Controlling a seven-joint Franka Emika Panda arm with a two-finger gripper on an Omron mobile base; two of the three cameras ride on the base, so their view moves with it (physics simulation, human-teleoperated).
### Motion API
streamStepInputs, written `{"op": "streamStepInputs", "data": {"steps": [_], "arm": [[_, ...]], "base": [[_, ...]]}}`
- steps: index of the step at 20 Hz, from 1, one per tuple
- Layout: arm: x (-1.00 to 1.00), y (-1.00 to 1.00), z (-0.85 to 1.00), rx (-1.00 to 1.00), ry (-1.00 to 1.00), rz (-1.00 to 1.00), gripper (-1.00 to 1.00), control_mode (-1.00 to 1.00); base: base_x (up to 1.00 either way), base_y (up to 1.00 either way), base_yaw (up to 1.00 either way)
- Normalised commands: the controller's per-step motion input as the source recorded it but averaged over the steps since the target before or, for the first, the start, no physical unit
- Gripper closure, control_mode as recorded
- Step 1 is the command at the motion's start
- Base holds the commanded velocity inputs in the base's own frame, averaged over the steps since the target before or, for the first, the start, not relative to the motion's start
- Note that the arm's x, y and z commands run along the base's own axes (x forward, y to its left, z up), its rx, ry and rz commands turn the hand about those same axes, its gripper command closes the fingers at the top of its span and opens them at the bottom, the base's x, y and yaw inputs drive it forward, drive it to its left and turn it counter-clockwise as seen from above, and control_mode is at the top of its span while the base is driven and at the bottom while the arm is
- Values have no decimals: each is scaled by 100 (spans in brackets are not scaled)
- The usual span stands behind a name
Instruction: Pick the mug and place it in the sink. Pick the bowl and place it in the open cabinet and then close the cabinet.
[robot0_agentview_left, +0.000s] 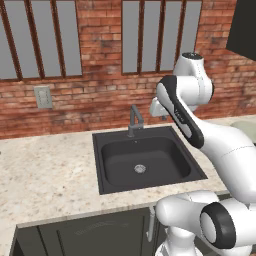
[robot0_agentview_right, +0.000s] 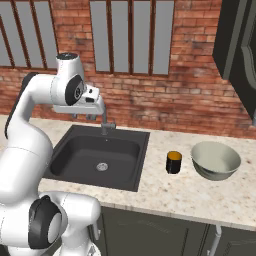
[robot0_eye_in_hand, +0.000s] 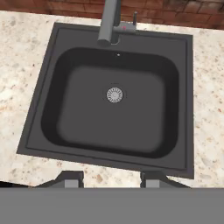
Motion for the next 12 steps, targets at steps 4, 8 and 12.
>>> {"op": "streamStepInputs", "data": {"steps": [4,8,12], "arm": [[0,-6,-4,-1,0,0,-100,-100],[0,-29,-8,-4,0,-9,-100,-100],[0,-46,-9,-2,0,-16,-100,-100]], "base": [[0,0,0],[0,0,0],[0,0,0]]}}
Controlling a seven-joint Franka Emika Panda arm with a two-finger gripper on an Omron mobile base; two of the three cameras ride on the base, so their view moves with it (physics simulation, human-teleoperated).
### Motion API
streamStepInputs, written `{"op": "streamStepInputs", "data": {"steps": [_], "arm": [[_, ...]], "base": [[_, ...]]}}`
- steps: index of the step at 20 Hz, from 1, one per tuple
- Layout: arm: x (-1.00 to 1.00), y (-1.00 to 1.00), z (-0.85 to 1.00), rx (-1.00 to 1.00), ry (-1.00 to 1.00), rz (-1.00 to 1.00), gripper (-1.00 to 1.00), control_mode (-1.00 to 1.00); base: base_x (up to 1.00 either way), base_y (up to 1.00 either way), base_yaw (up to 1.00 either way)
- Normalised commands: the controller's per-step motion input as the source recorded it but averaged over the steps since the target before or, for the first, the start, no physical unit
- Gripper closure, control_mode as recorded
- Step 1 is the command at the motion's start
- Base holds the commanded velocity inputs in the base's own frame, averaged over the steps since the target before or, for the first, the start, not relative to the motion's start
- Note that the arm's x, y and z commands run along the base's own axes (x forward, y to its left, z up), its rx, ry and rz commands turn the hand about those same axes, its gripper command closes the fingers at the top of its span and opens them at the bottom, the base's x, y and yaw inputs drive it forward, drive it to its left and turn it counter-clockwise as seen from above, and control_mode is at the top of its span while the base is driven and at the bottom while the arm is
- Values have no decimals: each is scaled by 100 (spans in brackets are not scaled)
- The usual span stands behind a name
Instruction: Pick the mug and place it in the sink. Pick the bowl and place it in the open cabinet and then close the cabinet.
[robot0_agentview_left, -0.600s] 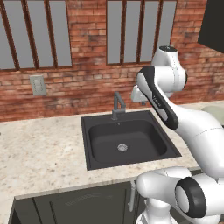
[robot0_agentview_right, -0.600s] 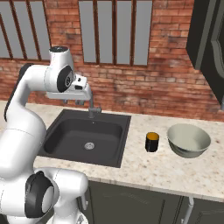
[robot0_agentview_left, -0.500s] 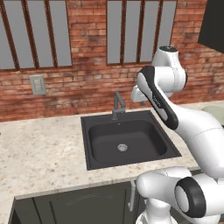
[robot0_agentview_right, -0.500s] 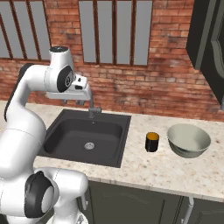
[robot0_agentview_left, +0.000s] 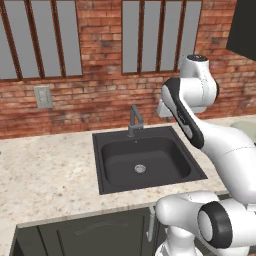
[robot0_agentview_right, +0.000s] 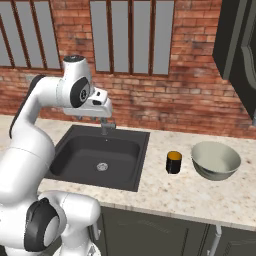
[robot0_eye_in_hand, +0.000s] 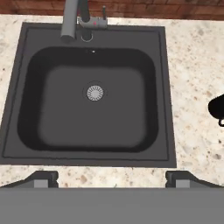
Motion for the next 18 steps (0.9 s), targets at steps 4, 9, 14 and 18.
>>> {"op": "streamStepInputs", "data": {"steps": [4,9,14,18], "arm": [[0,-54,-6,0,0,-13,-100,-100],[0,-61,-6,0,0,-12,-100,-100],[0,-66,-15,-1,0,-11,-100,-100],[2,-69,-11,0,0,-13,-100,-100]], "base": [[0,0,0],[0,0,0],[0,0,0],[0,0,0]]}}
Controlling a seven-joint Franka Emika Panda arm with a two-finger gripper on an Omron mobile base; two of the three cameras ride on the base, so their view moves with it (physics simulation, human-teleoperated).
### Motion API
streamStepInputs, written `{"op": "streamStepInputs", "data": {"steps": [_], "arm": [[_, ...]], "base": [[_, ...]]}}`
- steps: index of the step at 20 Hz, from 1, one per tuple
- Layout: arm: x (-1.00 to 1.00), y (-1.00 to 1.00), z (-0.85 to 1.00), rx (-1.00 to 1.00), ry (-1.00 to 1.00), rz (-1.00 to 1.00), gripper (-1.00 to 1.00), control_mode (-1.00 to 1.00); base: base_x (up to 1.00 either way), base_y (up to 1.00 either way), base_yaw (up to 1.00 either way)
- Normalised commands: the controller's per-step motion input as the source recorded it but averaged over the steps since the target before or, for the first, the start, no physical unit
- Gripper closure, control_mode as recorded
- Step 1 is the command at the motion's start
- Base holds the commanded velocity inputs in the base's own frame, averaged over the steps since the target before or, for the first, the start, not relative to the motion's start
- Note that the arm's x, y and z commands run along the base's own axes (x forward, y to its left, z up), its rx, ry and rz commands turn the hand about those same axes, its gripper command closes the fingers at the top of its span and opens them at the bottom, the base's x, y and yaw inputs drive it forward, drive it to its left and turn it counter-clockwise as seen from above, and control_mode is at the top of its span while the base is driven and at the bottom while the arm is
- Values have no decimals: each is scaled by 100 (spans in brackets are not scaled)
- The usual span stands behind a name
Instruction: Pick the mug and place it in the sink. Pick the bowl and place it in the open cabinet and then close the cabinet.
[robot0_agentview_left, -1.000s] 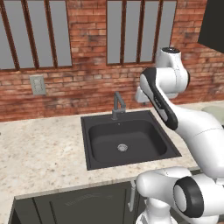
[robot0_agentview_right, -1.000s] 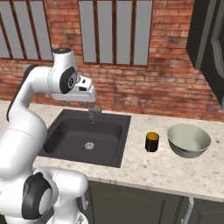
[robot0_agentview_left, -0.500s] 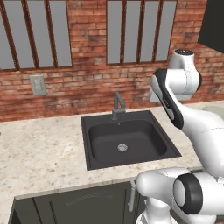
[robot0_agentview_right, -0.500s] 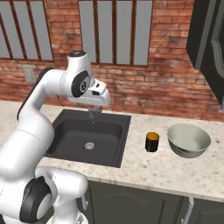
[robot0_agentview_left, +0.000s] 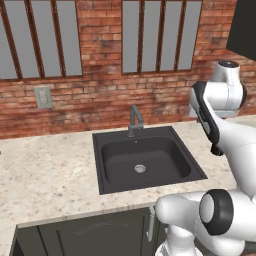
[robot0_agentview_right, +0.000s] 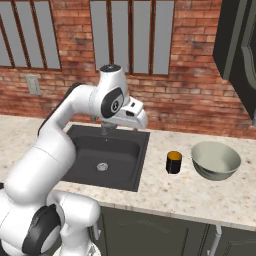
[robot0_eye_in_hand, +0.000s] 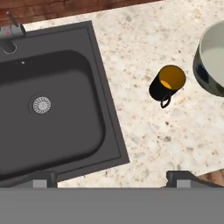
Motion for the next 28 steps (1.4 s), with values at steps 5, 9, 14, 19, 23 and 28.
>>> {"op": "streamStepInputs", "data": {"steps": [5,9,14,19,23,28], "arm": [[1,-58,-15,0,0,-12,-100,-100],[3,-49,-21,0,0,-9,-100,-100],[14,-43,-24,0,0,-7,-100,-100],[18,-33,-23,0,4,-3,-100,-100],[2,-21,-14,0,4,0,-100,-100],[1,-13,-16,0,3,0,-100,-100]], "base": [[0,0,0],[0,0,0],[0,0,0],[0,0,0],[0,0,0],[0,0,0]]}}
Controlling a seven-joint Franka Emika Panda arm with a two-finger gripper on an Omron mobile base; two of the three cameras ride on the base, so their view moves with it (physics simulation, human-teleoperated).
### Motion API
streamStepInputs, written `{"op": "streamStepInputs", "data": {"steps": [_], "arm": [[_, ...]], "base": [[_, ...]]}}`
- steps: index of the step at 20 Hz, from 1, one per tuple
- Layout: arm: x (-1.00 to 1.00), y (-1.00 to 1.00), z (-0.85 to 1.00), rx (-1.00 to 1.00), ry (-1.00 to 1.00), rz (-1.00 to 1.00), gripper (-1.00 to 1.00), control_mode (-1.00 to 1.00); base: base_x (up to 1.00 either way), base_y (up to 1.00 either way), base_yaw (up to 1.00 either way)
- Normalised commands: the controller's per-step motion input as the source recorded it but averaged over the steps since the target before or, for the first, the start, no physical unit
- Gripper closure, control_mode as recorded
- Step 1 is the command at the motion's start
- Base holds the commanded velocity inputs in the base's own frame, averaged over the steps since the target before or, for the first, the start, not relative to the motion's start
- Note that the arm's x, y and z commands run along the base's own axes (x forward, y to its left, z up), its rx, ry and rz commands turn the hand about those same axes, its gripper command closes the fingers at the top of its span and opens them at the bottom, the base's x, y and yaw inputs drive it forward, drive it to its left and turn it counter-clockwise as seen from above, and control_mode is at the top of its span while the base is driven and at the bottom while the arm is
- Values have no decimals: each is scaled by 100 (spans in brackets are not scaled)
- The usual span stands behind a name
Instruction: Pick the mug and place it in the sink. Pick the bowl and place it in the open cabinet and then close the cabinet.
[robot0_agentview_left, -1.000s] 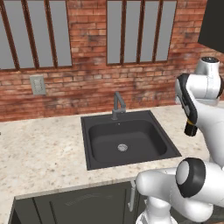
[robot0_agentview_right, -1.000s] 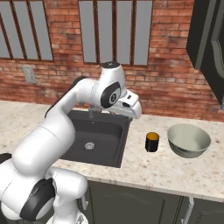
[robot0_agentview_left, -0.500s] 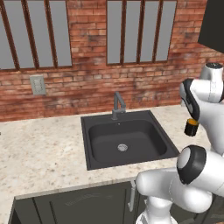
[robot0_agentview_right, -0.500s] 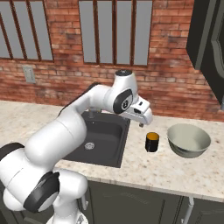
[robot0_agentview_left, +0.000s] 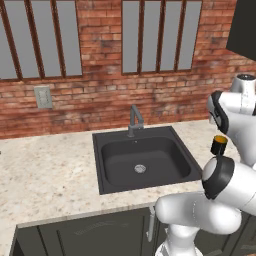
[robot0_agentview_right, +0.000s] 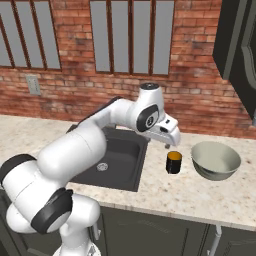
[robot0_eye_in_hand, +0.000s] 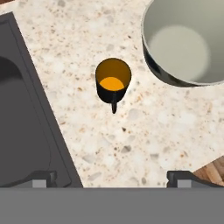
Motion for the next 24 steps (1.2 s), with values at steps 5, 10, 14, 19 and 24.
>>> {"op": "streamStepInputs", "data": {"steps": [5,10,14,19,24], "arm": [[7,0,-21,1,1,0,-100,-100],[4,-6,-17,2,0,0,-100,-100],[1,-12,-17,1,0,0,-100,-100],[2,-10,-19,0,1,0,-100,-100],[8,-6,-25,0,1,0,-100,-100]], "base": [[0,0,0],[0,0,0],[0,0,0],[0,0,0],[0,0,0]]}}
